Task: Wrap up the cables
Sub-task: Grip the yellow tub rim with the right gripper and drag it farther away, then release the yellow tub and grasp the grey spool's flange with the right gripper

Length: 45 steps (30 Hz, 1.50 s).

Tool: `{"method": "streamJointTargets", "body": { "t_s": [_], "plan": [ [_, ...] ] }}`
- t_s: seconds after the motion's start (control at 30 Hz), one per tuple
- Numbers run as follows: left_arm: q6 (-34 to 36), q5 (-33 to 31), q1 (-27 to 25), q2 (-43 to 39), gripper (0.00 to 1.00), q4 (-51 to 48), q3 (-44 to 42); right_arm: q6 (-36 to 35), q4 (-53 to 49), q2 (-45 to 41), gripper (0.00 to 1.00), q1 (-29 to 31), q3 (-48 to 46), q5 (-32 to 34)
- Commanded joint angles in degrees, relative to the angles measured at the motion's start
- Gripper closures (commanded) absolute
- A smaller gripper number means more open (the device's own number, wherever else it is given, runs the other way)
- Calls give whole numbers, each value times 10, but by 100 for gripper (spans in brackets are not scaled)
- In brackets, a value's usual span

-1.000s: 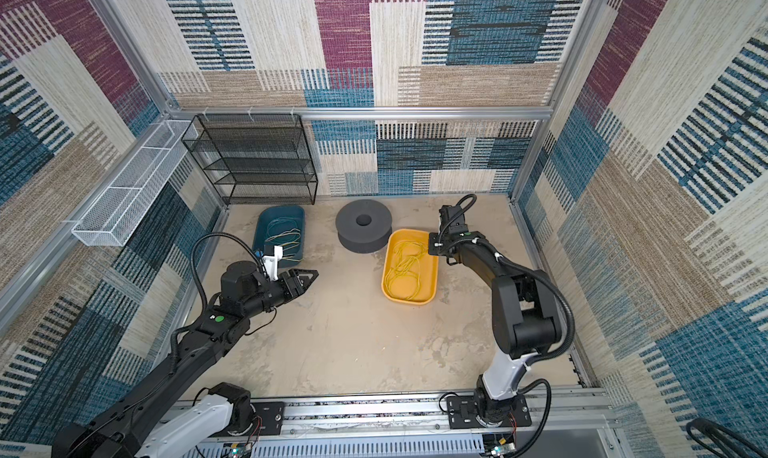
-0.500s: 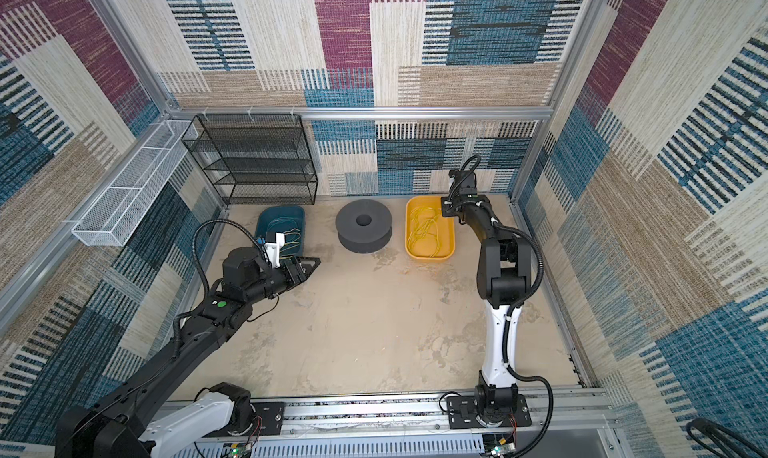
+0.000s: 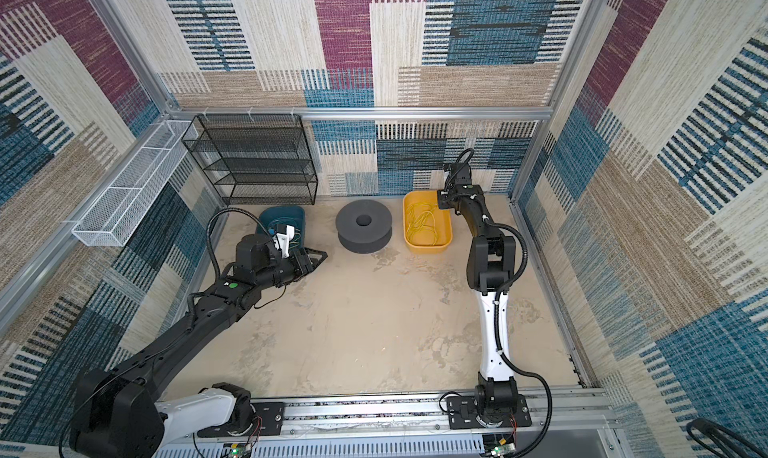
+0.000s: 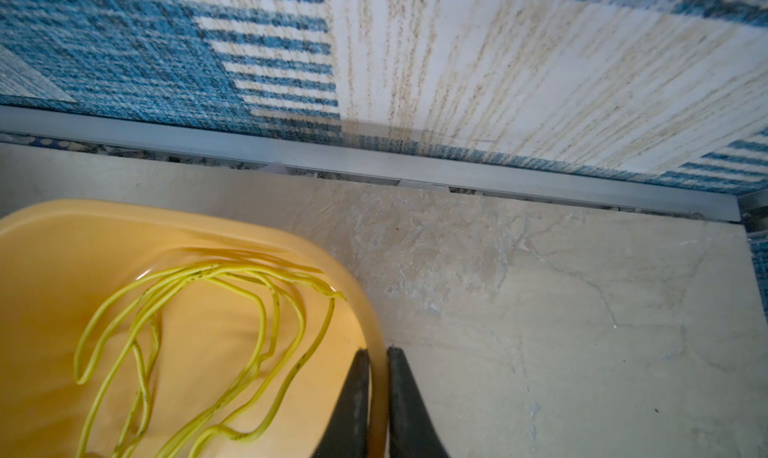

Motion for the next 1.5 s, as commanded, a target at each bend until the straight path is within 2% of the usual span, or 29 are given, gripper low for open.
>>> {"method": "streamJointTargets", "body": {
  "t_s": [0.0, 0.07, 0.3, 0.43, 0.53, 0.6, 0.7, 0.77, 0.9, 1.03, 1.27, 1.47],
  "plan": [
    [12, 4, 0, -4, 45, -6, 5, 23, -18, -1, 80, -1, 7, 3],
    [14, 3, 0, -7, 45, -10, 5, 26, -8, -8, 68, -1, 0, -11],
    [19, -1, 0, -35, 44, -33, 1, 96, 16, -60, 57, -1, -13, -82],
    [30, -21, 0, -66, 41, -52, -8, 173, 56, -135, 54, 7, -92, -92],
    [45, -32, 0, -90, 31, -64, -18, 231, 148, -225, 54, 24, -224, -140],
    [51, -47, 1, -116, 18, -65, -34, 297, 268, -307, 52, 44, -365, -183],
    [44, -88, 0, -164, 8, -57, -73, 416, 470, -398, 48, 69, -568, -267],
    [32, -112, 0, -195, 7, -47, -102, 491, 588, -441, 42, 84, -676, -301],
    [-4, -128, 0, -240, 10, -15, -162, 591, 713, -487, 39, 120, -809, -303],
    [-32, -132, 0, -246, 14, -1, -193, 609, 716, -474, 38, 168, -823, -268],
    [-36, -119, 0, -244, 14, -15, -183, 734, 795, -384, 38, 177, -822, -263],
    [-25, -125, 0, -258, 14, -24, -188, 747, 772, -326, 38, 194, -773, -252]
  ]
}}
